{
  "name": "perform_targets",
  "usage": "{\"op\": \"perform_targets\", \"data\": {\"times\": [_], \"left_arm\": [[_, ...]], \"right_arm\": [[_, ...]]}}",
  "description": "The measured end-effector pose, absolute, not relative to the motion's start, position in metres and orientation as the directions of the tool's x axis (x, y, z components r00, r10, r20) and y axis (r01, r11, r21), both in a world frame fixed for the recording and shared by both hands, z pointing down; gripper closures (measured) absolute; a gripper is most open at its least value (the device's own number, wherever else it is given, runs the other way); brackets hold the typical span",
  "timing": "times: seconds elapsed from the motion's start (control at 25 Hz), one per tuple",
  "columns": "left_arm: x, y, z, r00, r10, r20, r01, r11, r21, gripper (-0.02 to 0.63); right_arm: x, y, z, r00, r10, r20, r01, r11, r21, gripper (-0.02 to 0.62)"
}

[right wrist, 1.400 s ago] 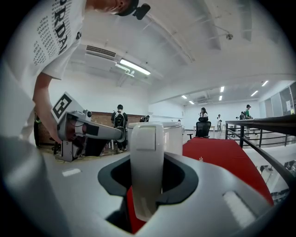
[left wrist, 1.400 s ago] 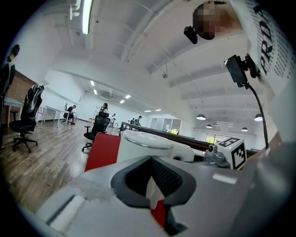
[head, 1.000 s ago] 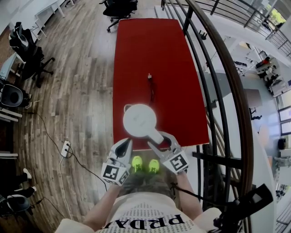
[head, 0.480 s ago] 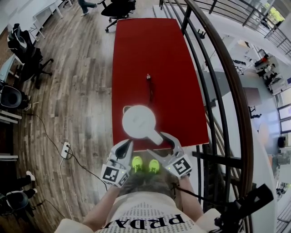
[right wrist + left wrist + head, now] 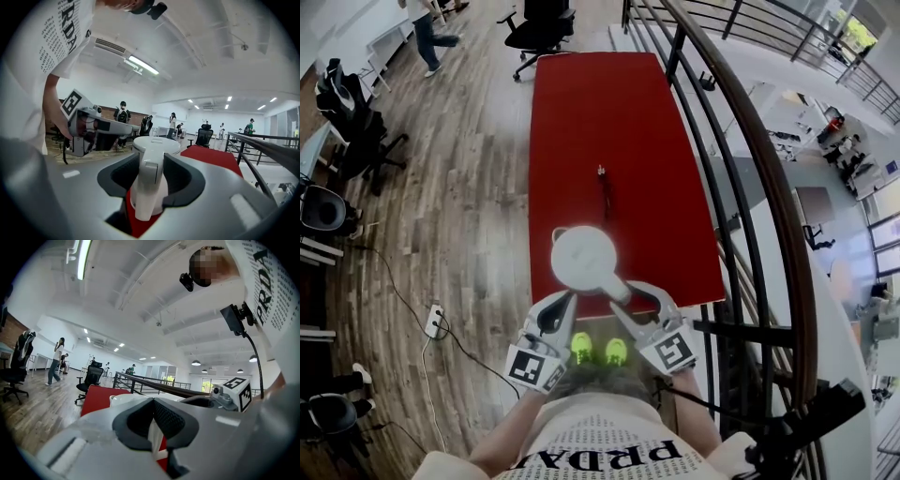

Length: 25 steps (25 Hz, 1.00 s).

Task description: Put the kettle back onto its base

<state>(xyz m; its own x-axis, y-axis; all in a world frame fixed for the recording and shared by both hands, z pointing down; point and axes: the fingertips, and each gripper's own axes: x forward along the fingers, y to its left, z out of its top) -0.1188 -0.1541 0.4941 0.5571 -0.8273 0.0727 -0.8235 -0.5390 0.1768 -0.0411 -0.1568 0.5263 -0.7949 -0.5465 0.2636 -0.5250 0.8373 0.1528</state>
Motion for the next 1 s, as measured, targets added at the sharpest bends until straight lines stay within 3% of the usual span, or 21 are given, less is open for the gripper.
{"op": "perform_targets", "data": {"times": [0.24,0.4,0.52,0.56,0.6,0.64,0.68,0.76,1.0], "left_arm": [[-0.111,-0.164,0.478,0.574,-0.818,0.037,-0.812,-0.562,0.161,0.615],[-0.109,-0.168,0.471,0.578,-0.816,0.022,-0.808,-0.568,0.156,0.615],[-0.106,-0.172,0.468,0.582,-0.813,0.009,-0.804,-0.574,0.153,0.615],[-0.105,-0.173,0.467,0.583,-0.812,0.005,-0.803,-0.576,0.153,0.615],[-0.104,-0.174,0.466,0.584,-0.812,0.002,-0.802,-0.577,0.152,0.615],[-0.103,-0.174,0.465,0.585,-0.811,-0.001,-0.802,-0.578,0.152,0.615],[-0.102,-0.174,0.463,0.586,-0.811,-0.005,-0.801,-0.579,0.152,0.615],[-0.101,-0.175,0.46,0.586,-0.81,-0.011,-0.8,-0.581,0.151,0.615],[-0.098,-0.176,0.461,0.583,-0.813,-0.017,-0.801,-0.578,0.154,0.615]], "right_arm": [[-0.032,-0.159,0.523,-0.773,-0.578,0.262,-0.55,0.816,0.176,0.434],[-0.03,-0.161,0.506,-0.804,-0.563,0.192,-0.552,0.826,0.11,0.339],[-0.029,-0.166,0.489,-0.807,-0.575,0.135,-0.561,0.818,0.127,0.33],[-0.028,-0.168,0.486,-0.801,-0.583,0.136,-0.565,0.811,0.151,0.342],[-0.026,-0.168,0.484,-0.791,-0.596,0.143,-0.571,0.801,0.18,0.393],[-0.024,-0.169,0.481,-0.78,-0.609,0.145,-0.579,0.79,0.203,0.506],[-0.022,-0.169,0.478,-0.771,-0.621,0.141,-0.589,0.78,0.213,0.554],[-0.02,-0.172,0.473,-0.764,-0.633,0.121,-0.605,0.769,0.206,0.588],[-0.022,-0.173,0.473,-0.764,-0.633,0.121,-0.607,0.77,0.196,0.589]]}}
